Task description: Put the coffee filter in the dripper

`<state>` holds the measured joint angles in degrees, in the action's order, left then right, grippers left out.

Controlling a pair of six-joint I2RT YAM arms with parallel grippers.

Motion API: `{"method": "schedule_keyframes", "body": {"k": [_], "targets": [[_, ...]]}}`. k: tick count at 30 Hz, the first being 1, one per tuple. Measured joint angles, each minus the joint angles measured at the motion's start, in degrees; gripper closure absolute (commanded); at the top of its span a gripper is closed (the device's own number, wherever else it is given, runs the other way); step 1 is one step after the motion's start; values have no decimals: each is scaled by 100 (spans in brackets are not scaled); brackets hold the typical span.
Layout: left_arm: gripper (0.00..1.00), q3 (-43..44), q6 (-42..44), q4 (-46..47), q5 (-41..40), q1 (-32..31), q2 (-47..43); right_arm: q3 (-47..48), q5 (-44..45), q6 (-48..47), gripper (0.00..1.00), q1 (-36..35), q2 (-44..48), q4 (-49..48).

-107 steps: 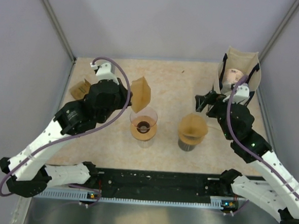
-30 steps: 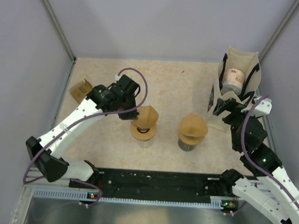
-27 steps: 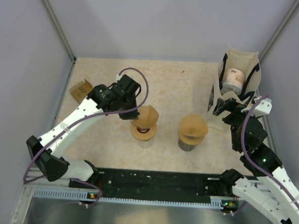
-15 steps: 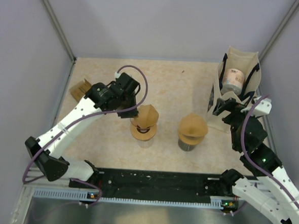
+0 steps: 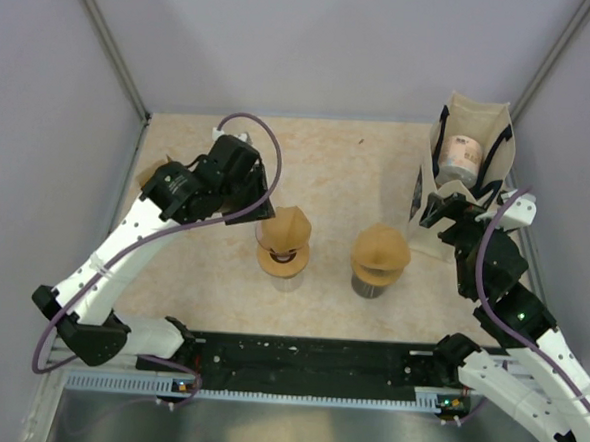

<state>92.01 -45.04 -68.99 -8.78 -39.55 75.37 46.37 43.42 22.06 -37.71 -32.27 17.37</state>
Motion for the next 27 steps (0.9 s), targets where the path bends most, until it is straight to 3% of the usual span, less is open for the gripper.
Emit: {"method": "schedule_keyframes", "body": {"k": [13,27], "targets": [[49,210,201,570,647,-28,37,0,2,-2,1,0,0,0],[46,-1016,280,957,789,-31,-50,-35,4,-2,1,0,-13,-20]]}}
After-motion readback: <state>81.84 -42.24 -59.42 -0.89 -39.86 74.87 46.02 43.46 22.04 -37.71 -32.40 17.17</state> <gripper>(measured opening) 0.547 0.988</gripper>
